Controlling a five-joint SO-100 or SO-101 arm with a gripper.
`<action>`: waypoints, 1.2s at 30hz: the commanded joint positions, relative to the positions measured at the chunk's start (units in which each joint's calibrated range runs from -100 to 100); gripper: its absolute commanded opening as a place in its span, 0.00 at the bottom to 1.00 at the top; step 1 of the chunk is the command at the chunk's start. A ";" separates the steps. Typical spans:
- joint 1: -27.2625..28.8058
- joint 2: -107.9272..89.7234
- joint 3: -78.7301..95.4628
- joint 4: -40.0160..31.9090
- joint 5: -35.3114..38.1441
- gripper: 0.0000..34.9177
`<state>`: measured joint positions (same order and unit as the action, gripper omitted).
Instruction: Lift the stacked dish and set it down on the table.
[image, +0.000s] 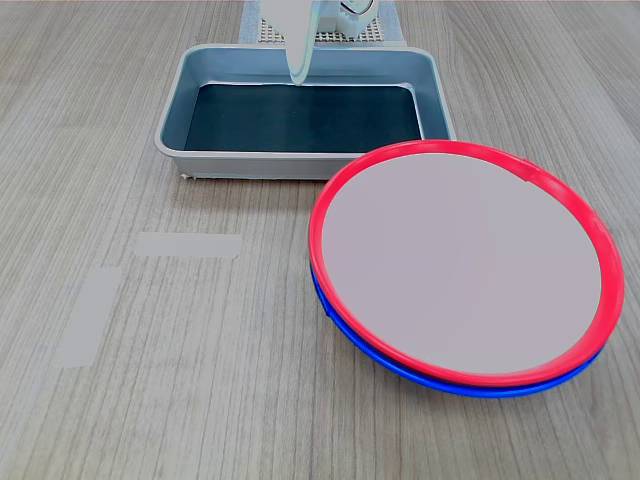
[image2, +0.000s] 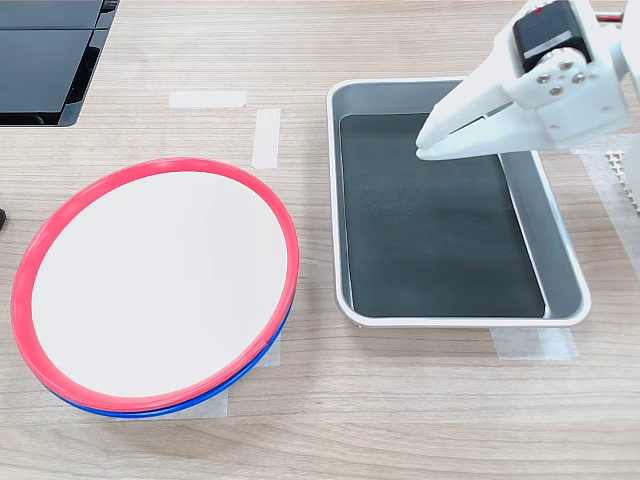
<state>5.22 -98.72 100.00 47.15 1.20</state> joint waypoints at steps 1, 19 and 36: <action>0.38 -0.26 0.00 0.19 -0.05 0.01; -4.70 0.00 0.00 0.44 2.59 0.01; -16.84 57.66 -51.34 -0.80 6.89 0.23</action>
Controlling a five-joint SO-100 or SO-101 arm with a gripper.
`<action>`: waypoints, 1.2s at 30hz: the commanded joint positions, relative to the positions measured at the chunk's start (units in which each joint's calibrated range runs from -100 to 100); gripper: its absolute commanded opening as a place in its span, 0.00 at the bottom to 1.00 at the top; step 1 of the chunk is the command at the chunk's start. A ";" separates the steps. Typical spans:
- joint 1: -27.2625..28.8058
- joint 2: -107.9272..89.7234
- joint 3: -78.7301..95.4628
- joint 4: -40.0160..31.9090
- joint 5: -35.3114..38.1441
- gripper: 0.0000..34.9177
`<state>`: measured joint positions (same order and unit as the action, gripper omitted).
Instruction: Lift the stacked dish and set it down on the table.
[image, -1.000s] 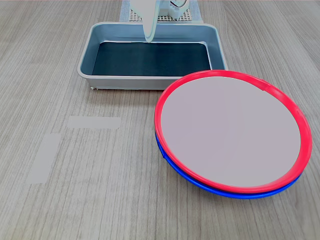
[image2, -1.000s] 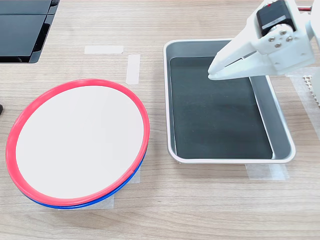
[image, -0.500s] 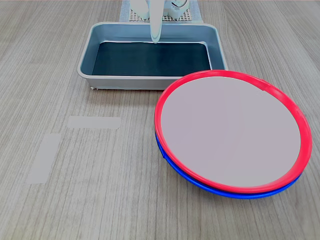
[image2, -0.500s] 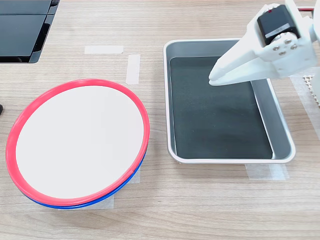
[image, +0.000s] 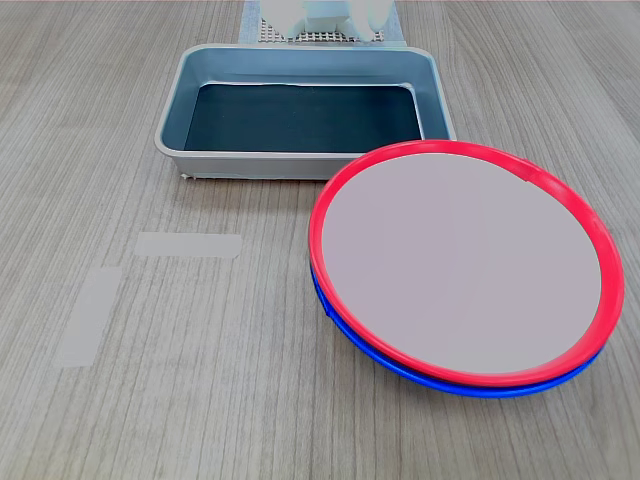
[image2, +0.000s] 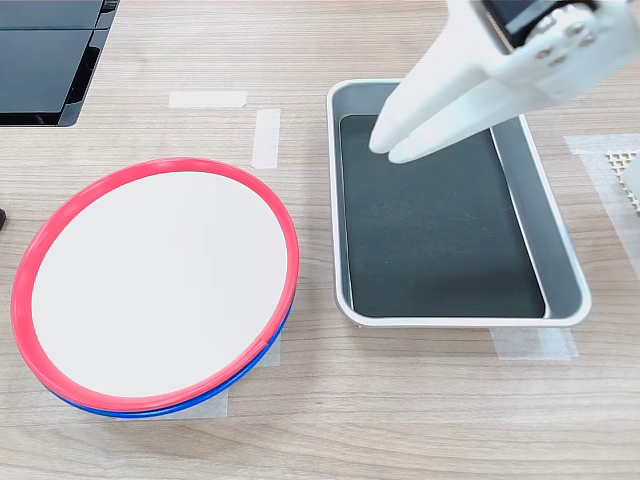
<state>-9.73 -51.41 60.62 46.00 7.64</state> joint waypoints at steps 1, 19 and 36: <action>-2.17 13.16 -14.14 0.10 0.78 0.26; -3.77 41.64 -32.44 -1.22 2.54 0.46; -2.92 46.42 -34.26 -0.23 2.88 0.46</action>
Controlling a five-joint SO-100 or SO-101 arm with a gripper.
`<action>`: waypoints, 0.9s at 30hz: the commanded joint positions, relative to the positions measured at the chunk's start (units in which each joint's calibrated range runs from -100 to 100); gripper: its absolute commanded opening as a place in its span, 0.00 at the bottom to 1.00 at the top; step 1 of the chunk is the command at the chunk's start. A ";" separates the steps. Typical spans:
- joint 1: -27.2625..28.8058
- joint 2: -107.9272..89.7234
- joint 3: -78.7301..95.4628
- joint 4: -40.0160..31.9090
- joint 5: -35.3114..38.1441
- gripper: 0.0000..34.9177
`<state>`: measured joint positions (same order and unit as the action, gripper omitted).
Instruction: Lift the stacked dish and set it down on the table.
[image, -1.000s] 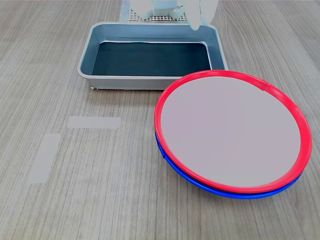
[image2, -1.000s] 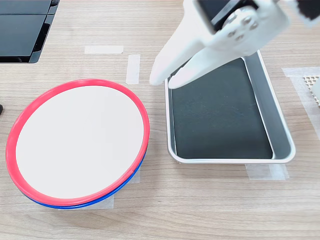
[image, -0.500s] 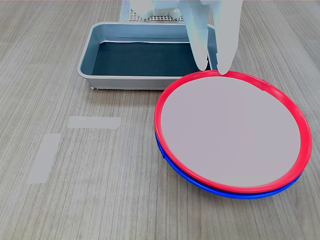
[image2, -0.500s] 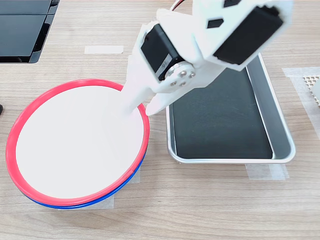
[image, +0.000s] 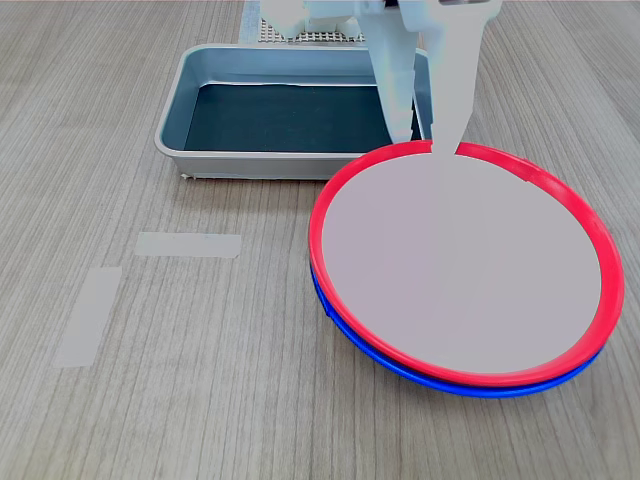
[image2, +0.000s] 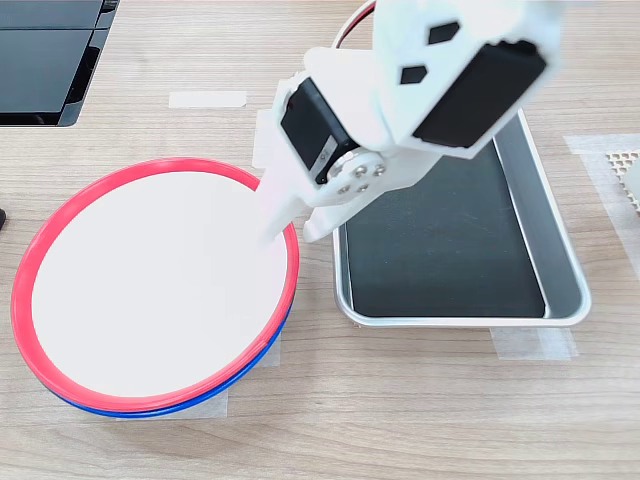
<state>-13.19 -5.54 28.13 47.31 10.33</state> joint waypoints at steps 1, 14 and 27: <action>0.53 0.98 -1.96 -2.03 0.15 0.46; 0.24 5.93 -5.60 -9.55 -1.07 0.43; -0.04 12.41 -5.33 -15.08 0.49 0.17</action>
<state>-12.57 6.82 24.05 32.95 10.62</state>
